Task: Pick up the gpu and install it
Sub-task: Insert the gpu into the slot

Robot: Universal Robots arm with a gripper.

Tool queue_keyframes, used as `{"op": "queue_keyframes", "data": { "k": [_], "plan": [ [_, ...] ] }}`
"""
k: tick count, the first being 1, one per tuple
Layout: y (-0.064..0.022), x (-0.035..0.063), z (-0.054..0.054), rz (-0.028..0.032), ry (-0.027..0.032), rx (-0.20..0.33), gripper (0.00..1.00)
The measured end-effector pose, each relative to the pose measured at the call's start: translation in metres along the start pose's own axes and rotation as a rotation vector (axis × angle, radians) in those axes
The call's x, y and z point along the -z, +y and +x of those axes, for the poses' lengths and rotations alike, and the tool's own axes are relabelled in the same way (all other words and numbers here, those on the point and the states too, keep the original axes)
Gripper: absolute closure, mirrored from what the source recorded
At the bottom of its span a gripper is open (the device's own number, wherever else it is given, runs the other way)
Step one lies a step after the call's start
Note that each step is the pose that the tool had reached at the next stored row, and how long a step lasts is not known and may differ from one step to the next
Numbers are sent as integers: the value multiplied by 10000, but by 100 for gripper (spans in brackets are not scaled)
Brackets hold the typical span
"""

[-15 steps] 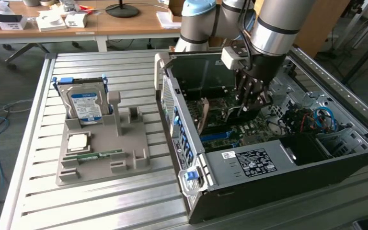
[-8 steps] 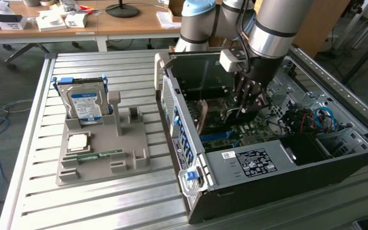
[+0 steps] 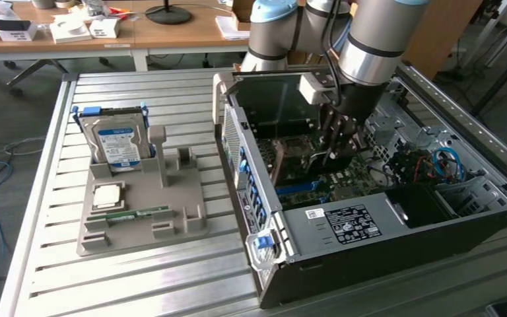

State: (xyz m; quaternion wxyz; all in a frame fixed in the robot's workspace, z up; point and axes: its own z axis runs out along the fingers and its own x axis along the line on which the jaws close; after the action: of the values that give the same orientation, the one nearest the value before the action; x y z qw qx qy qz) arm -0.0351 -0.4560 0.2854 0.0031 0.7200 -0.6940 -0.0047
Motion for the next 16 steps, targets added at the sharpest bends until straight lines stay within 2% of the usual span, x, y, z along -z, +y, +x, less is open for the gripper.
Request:
{"op": "queue_keyframes", "data": {
  "k": [5, 11, 16],
  "plan": [
    [10, -16, 0, -1, 1, 21, 74],
    [91, -22, -4, 0, -1, 21, 74],
    [103, -64, -4, 0, -1, 21, 74]
  ]
}}
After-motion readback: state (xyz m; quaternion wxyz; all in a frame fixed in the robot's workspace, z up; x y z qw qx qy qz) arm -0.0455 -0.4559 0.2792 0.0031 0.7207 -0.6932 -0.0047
